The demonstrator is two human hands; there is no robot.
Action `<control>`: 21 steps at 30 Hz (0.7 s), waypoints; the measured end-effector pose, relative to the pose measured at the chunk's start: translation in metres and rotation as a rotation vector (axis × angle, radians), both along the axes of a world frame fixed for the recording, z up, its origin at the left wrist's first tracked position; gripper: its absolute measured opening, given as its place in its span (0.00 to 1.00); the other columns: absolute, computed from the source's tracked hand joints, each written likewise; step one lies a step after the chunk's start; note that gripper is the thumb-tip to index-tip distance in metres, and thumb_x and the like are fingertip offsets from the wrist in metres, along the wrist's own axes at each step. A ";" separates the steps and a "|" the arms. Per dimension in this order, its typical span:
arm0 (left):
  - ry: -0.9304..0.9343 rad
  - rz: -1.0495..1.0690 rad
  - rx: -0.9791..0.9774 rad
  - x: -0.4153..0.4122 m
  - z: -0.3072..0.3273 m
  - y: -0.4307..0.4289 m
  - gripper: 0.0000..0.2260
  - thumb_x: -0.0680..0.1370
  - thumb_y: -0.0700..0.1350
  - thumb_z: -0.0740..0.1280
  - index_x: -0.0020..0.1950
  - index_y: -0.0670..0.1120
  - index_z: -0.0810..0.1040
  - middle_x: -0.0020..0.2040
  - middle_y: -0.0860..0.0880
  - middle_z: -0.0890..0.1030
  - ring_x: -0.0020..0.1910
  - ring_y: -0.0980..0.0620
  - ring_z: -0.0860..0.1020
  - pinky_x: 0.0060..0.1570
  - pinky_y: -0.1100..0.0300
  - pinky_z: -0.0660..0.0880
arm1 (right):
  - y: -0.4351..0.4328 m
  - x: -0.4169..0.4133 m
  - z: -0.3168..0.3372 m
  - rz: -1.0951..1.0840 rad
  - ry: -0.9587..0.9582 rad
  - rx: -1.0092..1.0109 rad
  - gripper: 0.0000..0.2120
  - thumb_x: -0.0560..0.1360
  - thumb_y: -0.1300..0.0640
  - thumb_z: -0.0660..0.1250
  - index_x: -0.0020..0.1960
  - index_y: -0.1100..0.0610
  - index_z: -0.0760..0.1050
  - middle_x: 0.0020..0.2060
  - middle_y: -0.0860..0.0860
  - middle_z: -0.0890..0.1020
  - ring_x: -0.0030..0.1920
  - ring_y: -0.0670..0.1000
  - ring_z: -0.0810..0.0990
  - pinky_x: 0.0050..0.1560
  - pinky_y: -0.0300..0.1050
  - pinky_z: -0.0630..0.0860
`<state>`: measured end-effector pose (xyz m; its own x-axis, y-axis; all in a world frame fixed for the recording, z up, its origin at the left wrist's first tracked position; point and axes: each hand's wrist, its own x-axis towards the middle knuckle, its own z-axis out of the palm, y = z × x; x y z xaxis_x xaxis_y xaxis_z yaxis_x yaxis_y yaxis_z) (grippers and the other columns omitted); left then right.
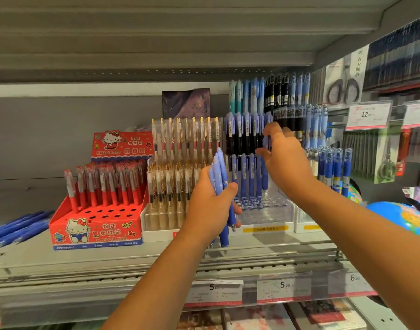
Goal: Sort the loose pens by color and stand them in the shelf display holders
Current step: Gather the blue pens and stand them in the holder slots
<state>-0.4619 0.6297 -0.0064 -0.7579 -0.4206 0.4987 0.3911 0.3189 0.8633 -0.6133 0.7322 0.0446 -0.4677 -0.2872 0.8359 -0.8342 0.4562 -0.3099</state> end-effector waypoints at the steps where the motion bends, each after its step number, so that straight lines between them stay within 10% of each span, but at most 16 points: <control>1: -0.004 0.003 0.004 -0.001 -0.001 -0.001 0.19 0.82 0.41 0.63 0.63 0.64 0.65 0.49 0.39 0.78 0.32 0.46 0.80 0.33 0.44 0.82 | -0.001 -0.001 -0.001 -0.002 -0.011 -0.001 0.17 0.79 0.64 0.65 0.65 0.55 0.66 0.63 0.59 0.73 0.32 0.33 0.63 0.30 0.35 0.58; 21: 0.009 0.034 -0.048 -0.003 -0.002 -0.003 0.13 0.81 0.41 0.65 0.61 0.57 0.68 0.44 0.42 0.77 0.29 0.48 0.78 0.29 0.56 0.79 | 0.002 -0.006 -0.024 -0.109 -0.122 0.205 0.29 0.76 0.74 0.59 0.74 0.57 0.58 0.58 0.65 0.74 0.46 0.61 0.76 0.39 0.53 0.71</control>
<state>-0.4649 0.6266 -0.0085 -0.7388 -0.4215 0.5258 0.3868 0.3736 0.8431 -0.6196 0.7337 0.0204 -0.5990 -0.3868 0.7011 -0.7387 0.6049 -0.2973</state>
